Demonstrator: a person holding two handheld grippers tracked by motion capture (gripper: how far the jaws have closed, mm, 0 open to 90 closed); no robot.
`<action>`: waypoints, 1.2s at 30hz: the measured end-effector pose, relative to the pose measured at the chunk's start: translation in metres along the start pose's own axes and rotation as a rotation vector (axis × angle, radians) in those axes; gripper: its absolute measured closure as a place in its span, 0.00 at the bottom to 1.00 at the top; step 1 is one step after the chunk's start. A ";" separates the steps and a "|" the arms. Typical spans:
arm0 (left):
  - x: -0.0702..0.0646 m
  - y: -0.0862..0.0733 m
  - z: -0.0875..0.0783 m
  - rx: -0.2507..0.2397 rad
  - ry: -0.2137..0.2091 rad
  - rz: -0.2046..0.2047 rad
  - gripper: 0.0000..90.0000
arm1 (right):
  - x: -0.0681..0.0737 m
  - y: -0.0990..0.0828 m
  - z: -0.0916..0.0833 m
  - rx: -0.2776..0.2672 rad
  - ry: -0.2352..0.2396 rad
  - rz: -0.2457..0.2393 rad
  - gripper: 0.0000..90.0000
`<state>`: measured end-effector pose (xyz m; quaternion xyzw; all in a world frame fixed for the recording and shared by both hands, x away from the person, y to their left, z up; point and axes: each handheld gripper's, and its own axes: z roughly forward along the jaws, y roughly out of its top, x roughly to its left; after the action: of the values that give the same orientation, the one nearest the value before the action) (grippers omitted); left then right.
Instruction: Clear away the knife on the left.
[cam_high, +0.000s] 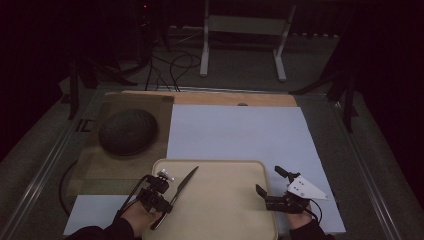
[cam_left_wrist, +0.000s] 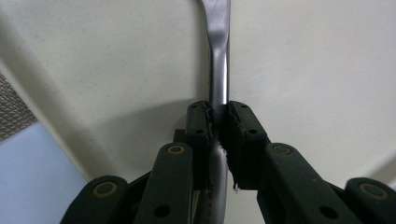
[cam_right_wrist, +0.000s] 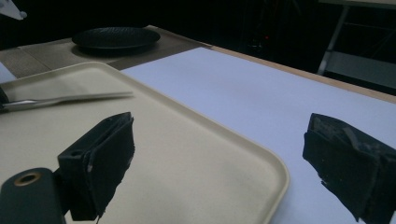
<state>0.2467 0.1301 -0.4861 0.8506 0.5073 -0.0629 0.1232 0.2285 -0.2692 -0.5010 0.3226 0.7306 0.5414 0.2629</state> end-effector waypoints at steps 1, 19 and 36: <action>-0.001 0.000 0.000 0.000 0.017 0.013 0.89 | 0.000 0.000 0.000 0.000 0.001 0.001 0.10; -0.008 0.012 -0.031 -0.115 0.045 0.171 0.41 | 0.000 -0.001 0.000 0.002 0.007 0.003 0.10; -0.009 0.016 -0.017 -0.203 -0.095 0.384 0.00 | 0.000 0.000 0.000 -0.007 0.009 0.006 0.10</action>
<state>0.2563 0.1203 -0.4651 0.9110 0.3333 -0.0267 0.2416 0.2282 -0.2694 -0.5007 0.3213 0.7290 0.5460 0.2592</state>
